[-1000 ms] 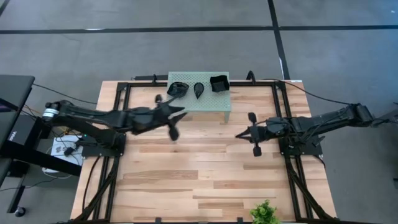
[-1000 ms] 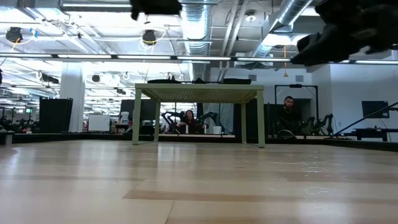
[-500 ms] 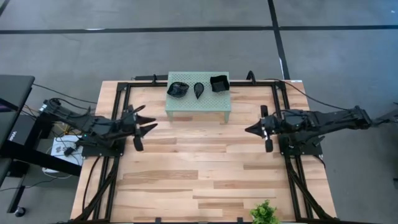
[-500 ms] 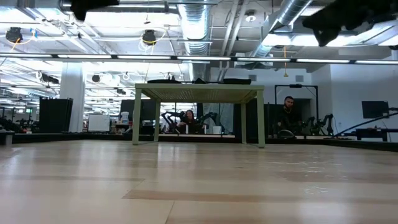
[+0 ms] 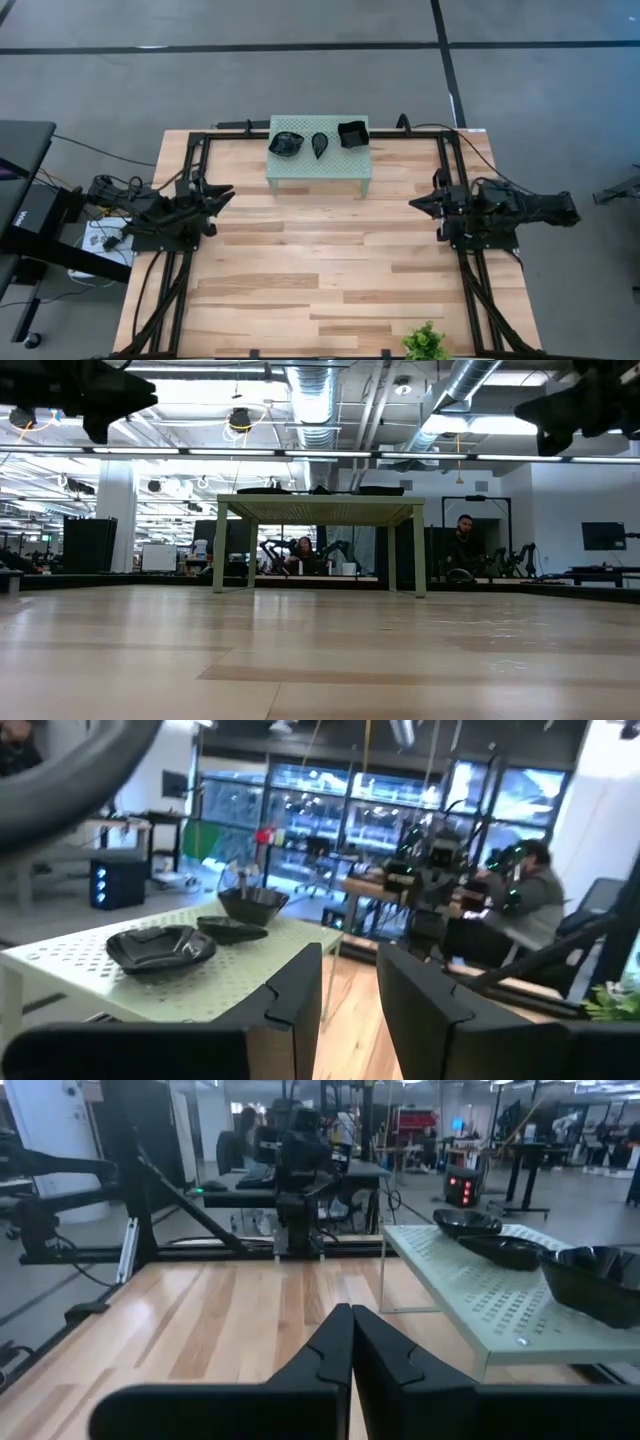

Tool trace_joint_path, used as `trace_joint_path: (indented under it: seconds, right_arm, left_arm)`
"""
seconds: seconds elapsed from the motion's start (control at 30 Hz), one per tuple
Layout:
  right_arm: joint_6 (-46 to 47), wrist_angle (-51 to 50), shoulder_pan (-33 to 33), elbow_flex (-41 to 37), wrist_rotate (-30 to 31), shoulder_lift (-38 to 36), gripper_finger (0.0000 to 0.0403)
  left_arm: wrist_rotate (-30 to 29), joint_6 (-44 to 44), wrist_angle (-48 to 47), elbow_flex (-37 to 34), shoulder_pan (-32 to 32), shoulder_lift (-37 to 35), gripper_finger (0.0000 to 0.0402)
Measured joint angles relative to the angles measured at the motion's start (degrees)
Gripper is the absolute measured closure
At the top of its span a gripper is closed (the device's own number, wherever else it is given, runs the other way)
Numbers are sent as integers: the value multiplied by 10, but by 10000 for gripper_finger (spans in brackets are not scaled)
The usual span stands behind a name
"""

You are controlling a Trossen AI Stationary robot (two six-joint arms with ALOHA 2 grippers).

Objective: Pick & Place Mini shaped plates
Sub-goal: Return to Home Position

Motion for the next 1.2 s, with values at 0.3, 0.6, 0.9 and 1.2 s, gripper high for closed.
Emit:
trace_joint_path:
  seconds: [0.3, 0.6, 0.9, 1.2]
  right_arm:
    - [3, -12, -2, -44, 0, -11, 402]
    - [12, 22, -3, -84, 6, -12, 402]
    - [1, 38, -4, -89, 16, -11, 402]
    - [-17, 35, -4, -88, 15, -11, 402]
  left_arm:
    - [14, 20, 23, -52, 0, -7, 301]
    - [12, 18, 54, -96, 0, -7, 301]
    - [13, 15, 55, -96, 0, -5, 301]
    - [13, 14, 57, -96, 0, -5, 301]
